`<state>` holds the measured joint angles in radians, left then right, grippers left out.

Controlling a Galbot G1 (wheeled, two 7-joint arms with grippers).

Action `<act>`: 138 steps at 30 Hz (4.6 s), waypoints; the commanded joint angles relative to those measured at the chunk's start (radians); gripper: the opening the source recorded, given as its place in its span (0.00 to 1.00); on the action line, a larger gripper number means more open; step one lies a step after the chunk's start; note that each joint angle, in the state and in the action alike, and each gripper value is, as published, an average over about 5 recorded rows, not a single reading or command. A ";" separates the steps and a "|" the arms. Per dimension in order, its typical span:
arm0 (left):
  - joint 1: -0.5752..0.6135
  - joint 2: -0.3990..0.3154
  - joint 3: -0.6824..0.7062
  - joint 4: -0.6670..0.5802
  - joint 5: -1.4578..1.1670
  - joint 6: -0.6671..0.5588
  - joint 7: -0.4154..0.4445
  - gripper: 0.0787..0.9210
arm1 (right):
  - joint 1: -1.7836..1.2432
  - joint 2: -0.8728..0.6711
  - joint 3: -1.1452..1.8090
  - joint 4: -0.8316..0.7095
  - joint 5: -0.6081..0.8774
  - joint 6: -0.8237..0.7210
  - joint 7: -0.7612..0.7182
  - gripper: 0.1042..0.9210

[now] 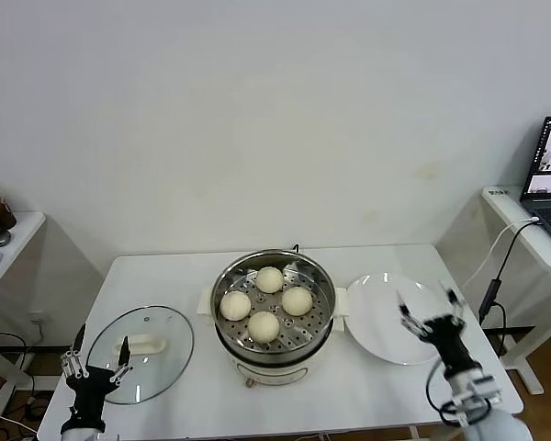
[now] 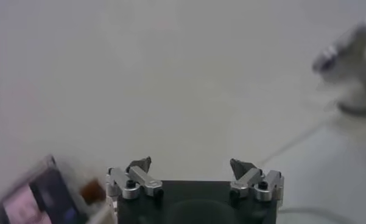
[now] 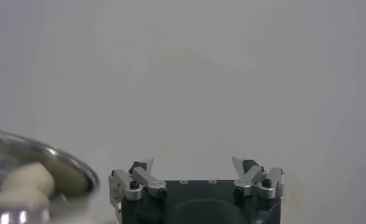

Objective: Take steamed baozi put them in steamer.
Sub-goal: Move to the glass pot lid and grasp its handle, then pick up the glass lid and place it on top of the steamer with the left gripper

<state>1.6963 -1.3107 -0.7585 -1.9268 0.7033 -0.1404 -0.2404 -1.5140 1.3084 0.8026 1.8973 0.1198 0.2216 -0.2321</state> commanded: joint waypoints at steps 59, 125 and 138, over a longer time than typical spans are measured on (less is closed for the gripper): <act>-0.397 0.210 0.162 0.506 0.558 -0.009 0.028 0.33 | -0.205 0.155 0.018 0.034 0.044 -0.039 -0.032 0.88; -0.741 -0.030 0.861 -0.027 0.772 0.773 0.639 0.11 | -0.111 0.157 -0.107 -0.151 -0.302 0.139 0.039 0.88; -0.693 -0.112 0.863 0.013 0.870 0.762 0.641 0.11 | -0.110 0.164 -0.116 -0.156 -0.307 0.142 0.041 0.88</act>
<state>0.9904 -1.3380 0.0827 -1.9443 1.4647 0.6253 0.3876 -1.6259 1.4713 0.6886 1.7451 -0.1830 0.3612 -0.1939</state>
